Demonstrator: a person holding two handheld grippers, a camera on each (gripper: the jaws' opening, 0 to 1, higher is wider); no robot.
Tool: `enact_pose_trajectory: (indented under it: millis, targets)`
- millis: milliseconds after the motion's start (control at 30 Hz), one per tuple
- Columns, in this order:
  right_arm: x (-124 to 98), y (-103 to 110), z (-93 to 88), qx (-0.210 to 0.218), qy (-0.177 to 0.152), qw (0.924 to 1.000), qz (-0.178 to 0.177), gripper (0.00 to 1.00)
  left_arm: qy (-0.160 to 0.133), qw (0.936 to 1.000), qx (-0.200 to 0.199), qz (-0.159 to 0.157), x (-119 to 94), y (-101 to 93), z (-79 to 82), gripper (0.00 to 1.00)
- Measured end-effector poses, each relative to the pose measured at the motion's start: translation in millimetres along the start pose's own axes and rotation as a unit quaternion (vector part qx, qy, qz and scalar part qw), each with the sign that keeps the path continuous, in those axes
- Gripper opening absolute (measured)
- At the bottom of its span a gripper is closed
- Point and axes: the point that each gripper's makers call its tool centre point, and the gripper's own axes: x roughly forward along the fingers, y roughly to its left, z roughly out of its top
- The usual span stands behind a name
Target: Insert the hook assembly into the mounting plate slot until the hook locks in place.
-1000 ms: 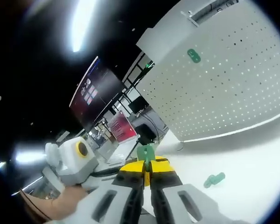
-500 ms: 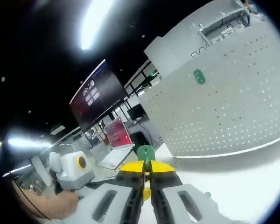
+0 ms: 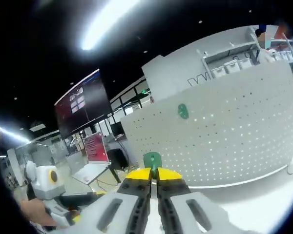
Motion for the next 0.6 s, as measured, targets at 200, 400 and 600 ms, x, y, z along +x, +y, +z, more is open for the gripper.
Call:
enact_pose_trajectory:
  millis: [200, 400, 600]
  targets:
    - [9.6, -27.0, 13.2, -0.023, -0.024, 0.9986, -0.040, 0.00, -0.003, 0.9999, -0.005, -0.010, 4.2, -7.9, -1.7, 0.92]
    - [20.3, -35.4, 31.3, -0.063, -0.062, 0.9938, -0.068, 0.00, 0.011, 0.9997, -0.020, -0.006, 4.6, -2.6, -11.8, 0.93]
    - [34.5, -46.2, 41.1, -0.077, -0.081, 0.9881, -0.106, 0.00, -0.002, 0.9993, -0.038, -0.004, 3.1, 3.3, -8.5, 1.00]
